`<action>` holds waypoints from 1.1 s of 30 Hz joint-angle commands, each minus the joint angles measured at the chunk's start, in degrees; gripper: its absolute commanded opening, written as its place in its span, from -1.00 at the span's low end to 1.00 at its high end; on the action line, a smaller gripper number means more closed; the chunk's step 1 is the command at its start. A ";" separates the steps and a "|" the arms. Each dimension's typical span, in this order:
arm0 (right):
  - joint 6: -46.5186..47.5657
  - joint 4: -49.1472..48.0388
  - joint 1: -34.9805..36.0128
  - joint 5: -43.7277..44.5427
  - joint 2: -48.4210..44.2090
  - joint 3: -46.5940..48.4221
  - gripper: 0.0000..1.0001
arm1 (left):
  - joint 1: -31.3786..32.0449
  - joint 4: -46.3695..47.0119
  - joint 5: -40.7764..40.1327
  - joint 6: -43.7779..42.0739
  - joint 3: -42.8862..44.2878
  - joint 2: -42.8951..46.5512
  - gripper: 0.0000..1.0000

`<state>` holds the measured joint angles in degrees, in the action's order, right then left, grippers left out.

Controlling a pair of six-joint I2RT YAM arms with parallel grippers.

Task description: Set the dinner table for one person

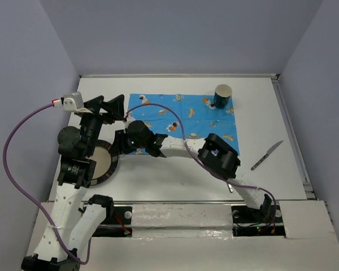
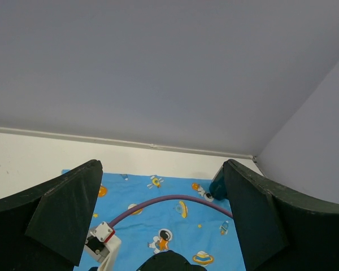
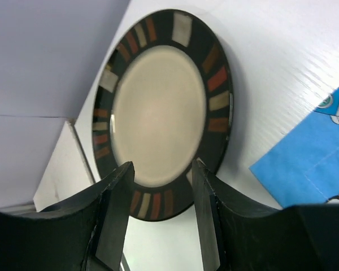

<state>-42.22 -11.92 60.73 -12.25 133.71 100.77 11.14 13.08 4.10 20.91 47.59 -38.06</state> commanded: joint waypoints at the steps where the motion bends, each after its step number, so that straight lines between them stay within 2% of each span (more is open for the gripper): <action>1: 1.61 4.71 -0.44 0.22 2.86 4.51 0.02 | 0.11 3.09 0.74 0.10 -0.13 0.53 0.98; 9: 1.96 7.44 -0.44 0.56 7.70 8.21 0.03 | 0.11 3.09 0.82 0.01 -0.13 0.62 0.98; 14: 0.56 7.62 -0.44 -5.23 10.51 11.02 0.01 | 0.11 3.09 1.09 0.19 -0.13 0.54 0.98; 18: -2.77 7.27 -0.44 -9.98 13.59 14.53 -0.09 | 0.11 3.09 1.09 0.19 -0.13 0.53 0.98; 22: -5.42 7.00 -0.44 -13.32 16.40 16.73 -0.24 | 0.20 3.09 1.09 0.19 -0.13 0.53 0.98; 24: -6.03 6.56 -0.44 -14.20 16.58 16.91 -0.55 | 0.20 3.18 1.00 0.10 -0.13 0.45 0.98; 25: -6.04 5.95 -0.44 -14.55 16.41 17.00 -0.88 | 0.29 3.09 1.00 0.10 -0.13 0.53 0.98; 26: -6.04 5.69 -0.44 -14.47 15.97 17.00 -0.98 | 0.29 3.09 0.91 0.10 -0.13 0.45 0.98; 33: -2.17 4.37 -3.68 -15.53 9.47 22.36 -1.00 | 0.03 0.98 -2.78 -2.89 1.36 1.85 0.98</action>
<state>-48.80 -6.44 58.94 -26.59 148.83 118.83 11.16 12.91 3.92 20.49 47.59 -38.00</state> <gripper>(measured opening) 0.056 0.989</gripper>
